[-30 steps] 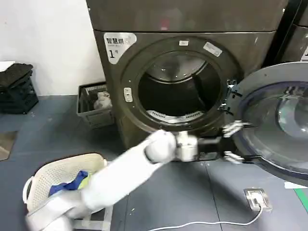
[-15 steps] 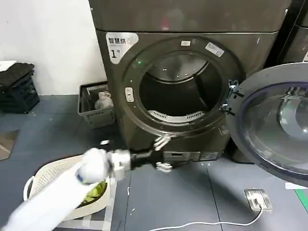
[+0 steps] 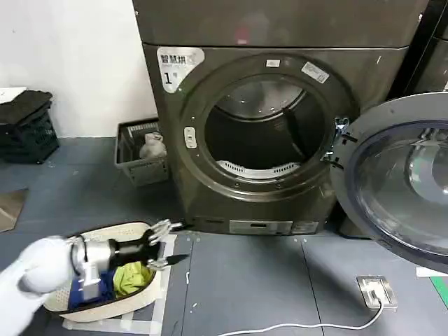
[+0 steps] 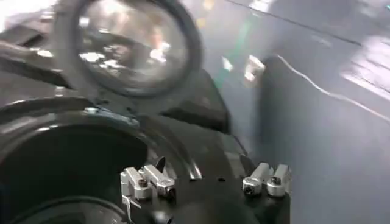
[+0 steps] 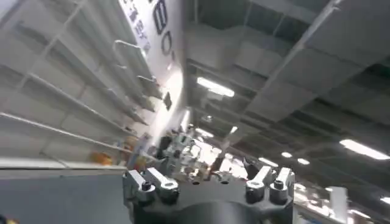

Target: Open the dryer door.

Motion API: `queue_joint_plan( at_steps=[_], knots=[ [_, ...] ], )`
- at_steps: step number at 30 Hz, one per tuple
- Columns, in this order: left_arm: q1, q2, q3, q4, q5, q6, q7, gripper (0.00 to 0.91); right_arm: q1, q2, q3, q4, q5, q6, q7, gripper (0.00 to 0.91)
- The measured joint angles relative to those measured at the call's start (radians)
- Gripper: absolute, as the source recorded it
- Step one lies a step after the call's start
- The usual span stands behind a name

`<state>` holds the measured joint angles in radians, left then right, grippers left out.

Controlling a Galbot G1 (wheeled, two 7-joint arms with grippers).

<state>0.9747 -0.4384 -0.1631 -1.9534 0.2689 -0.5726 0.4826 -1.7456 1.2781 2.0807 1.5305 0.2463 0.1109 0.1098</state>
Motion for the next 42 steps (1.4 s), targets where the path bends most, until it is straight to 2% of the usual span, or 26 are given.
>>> queue_joint_plan(
  at_steps=[5, 14, 20, 30, 42],
  knots=[
    [0.044, 0.091, -0.092, 0.016, 0.1, -0.08, -0.024, 0.907, 0.005, -0.005, -0.019, -0.008, 0.002, 0.004, -0.015, 0.907],
    [0.048, 0.223, -0.15, 0.1, 0.318, -0.252, -0.106, 0.907, 0.021, -0.019, -0.045, -0.037, 0.004, 0.018, -0.031, 0.907],
    [0.05, 0.268, -0.153, 0.167, 0.548, -0.253, -0.205, 0.907, 0.033, -0.014, -0.064, -0.038, 0.01, 0.037, -0.044, 0.907],
    [0.034, 0.25, -0.154, 0.201, 0.981, -0.253, -0.365, 0.907, 0.038, 0.0, -0.086, -0.016, 0.099, 0.037, -0.065, 0.907],
    [0.032, 0.211, -0.143, 0.231, 1.174, -0.252, -0.39, 0.907, 0.04, 0.009, -0.097, -0.003, 0.104, 0.05, -0.075, 0.907]
  ],
)
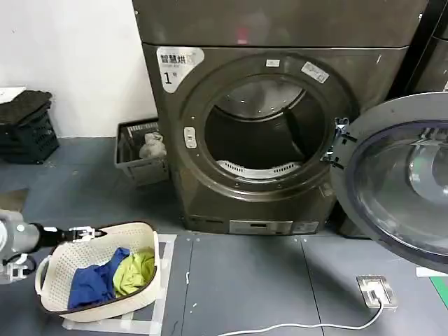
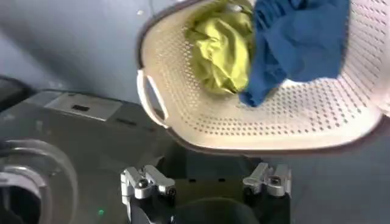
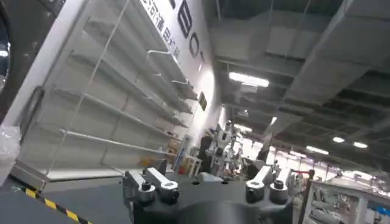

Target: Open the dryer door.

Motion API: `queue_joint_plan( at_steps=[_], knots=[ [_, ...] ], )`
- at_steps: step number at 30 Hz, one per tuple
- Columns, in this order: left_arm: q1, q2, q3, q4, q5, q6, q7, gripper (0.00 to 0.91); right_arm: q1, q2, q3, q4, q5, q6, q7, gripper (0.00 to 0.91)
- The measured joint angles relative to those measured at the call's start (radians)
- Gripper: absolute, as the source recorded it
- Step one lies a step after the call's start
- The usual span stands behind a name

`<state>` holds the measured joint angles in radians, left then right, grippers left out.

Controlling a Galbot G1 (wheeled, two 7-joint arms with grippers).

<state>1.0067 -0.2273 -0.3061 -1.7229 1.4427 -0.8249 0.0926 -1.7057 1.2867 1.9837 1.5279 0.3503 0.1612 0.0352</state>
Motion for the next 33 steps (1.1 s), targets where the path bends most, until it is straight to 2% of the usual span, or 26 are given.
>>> queue_joint_plan(
  at_steps=[33],
  knots=[
    [0.004, -0.035, 0.016, 0.05, 0.017, 0.001, -0.013, 0.907, -0.009, 0.034, -0.005, 0.026, -0.006, 0.019, -0.022, 0.907]
  ],
)
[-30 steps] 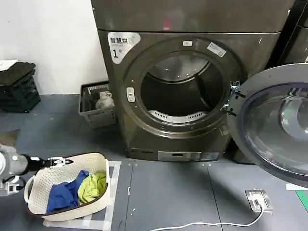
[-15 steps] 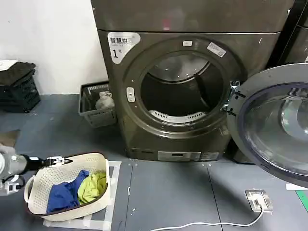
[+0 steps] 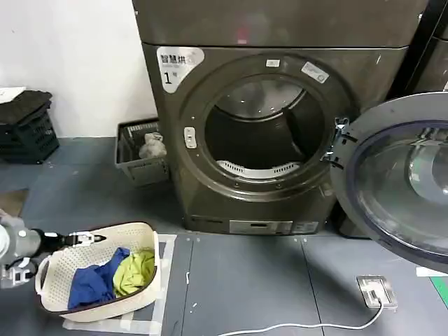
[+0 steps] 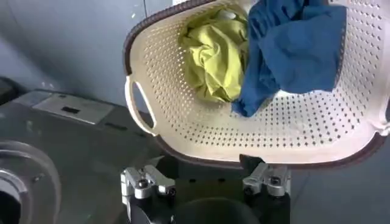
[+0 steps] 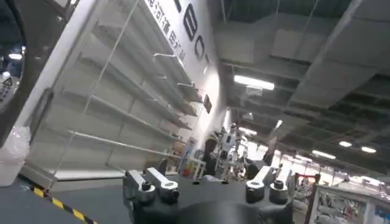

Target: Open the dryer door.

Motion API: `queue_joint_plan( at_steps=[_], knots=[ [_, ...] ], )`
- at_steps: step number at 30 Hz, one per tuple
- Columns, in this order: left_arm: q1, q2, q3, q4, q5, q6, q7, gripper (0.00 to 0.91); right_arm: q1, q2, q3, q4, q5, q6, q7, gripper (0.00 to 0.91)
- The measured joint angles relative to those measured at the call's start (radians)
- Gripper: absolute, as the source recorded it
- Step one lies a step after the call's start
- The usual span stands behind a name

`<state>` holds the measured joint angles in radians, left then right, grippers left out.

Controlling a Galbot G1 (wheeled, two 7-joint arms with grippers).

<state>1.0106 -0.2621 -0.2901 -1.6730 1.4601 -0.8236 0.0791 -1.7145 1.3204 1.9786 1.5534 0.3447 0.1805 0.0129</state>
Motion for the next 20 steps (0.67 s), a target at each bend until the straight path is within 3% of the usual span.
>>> queue_joint_plan(
  at_steps=[20],
  knots=[
    [0.01, -0.027, 0.021, 0.027, 0.007, 0.0, 0.0, 0.907, 0.007, 0.009, -0.016, 0.009, -0.011, 0.005, -0.007, 0.907]
  ],
)
